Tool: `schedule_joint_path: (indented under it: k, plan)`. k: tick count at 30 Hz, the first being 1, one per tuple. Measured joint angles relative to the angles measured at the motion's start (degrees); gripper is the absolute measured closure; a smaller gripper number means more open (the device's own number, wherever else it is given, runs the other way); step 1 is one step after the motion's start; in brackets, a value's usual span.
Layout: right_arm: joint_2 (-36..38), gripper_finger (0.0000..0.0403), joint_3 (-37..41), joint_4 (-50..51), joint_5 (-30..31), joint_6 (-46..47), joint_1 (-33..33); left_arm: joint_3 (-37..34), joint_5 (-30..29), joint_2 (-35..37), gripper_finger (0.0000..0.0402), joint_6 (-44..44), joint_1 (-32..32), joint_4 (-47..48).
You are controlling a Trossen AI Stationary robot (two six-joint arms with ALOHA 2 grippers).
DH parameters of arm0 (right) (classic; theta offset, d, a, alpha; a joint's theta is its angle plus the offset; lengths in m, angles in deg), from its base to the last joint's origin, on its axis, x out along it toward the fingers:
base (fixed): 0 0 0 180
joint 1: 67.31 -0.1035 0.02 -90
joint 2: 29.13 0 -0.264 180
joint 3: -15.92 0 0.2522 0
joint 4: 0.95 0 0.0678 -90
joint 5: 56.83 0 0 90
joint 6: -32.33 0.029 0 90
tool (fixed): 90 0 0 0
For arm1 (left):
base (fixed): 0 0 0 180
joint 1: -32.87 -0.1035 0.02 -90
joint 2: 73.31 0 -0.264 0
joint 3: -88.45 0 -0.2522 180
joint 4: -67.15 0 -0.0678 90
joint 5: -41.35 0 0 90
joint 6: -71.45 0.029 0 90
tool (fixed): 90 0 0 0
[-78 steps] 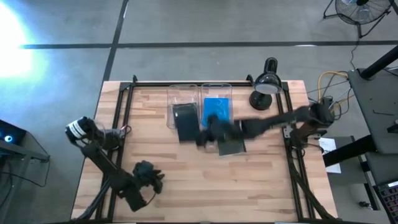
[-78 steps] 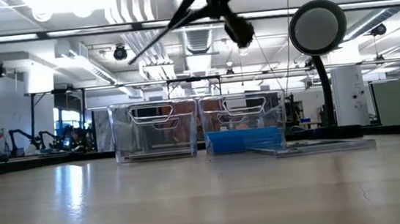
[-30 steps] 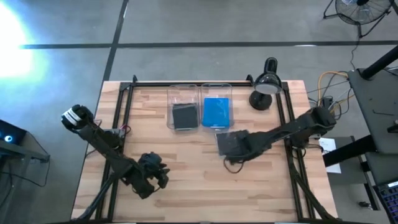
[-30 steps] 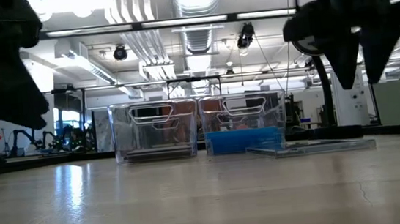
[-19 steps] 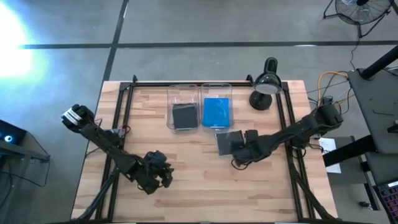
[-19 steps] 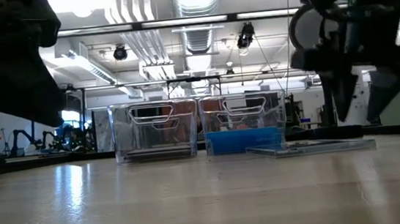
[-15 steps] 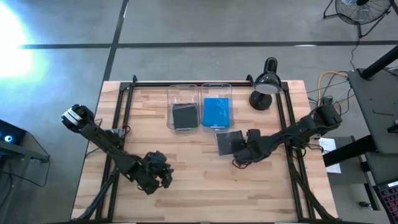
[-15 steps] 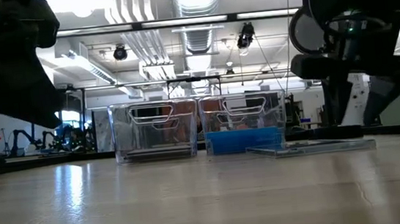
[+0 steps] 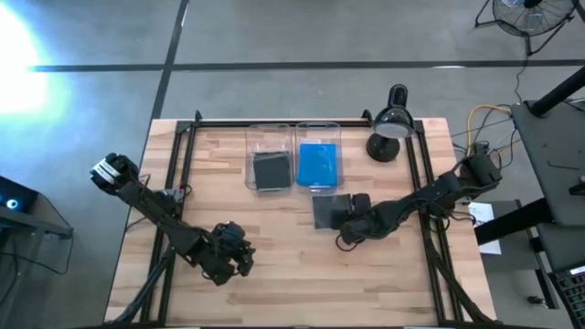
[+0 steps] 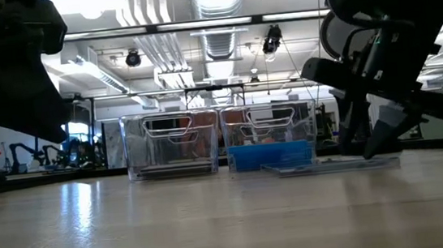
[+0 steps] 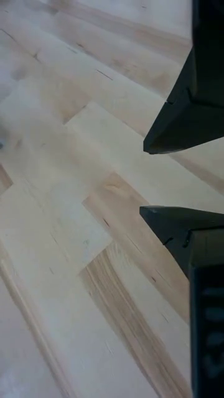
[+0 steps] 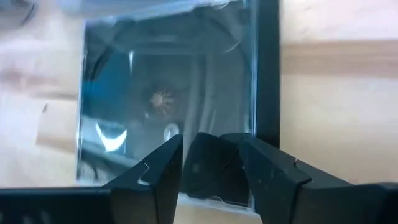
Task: Pick & place jewel cases by type
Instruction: Put the black CD case into the left transparent bin
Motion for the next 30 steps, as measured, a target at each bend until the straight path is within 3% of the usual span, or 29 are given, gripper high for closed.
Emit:
schedule_joint_path:
  k: [6,12,14,16,19,25,30]
  plan:
    - [-1.0,0.0246,-0.2,-9.5,-12.1,-5.5,-1.3,0.0,0.1,0.0,0.0273,0.0,-0.3,0.0]
    - [-4.9,0.0250,0.0,-28.2,-24.8,-10.0,-4.7,0.0,0.1,0.0,0.0273,0.1,-1.6,0.0]
    - [-5.3,0.0252,0.4,-34.8,-23.0,-12.9,-6.3,-0.1,0.3,0.0,0.0273,0.1,-2.3,-0.3]
    - [-3.8,0.0254,0.3,-40.0,-16.2,-13.5,-7.9,-0.1,1.6,0.0,0.0273,0.4,-3.3,-1.8]
    - [0.3,0.0257,0.0,-38.6,-6.6,-11.4,-9.7,-0.6,5.5,-0.3,0.0273,4.0,-5.8,-7.9]
    - [3.1,0.0248,0.2,-23.5,-5.6,2.5,-15.3,-0.4,13.3,-5.0,0.0273,11.0,-11.7,-21.7]
    - [1.7,0.0215,0.2,-18.2,-3.4,13.5,-19.5,2.1,15.3,-11.1,0.0273,13.8,-13.7,-23.8]
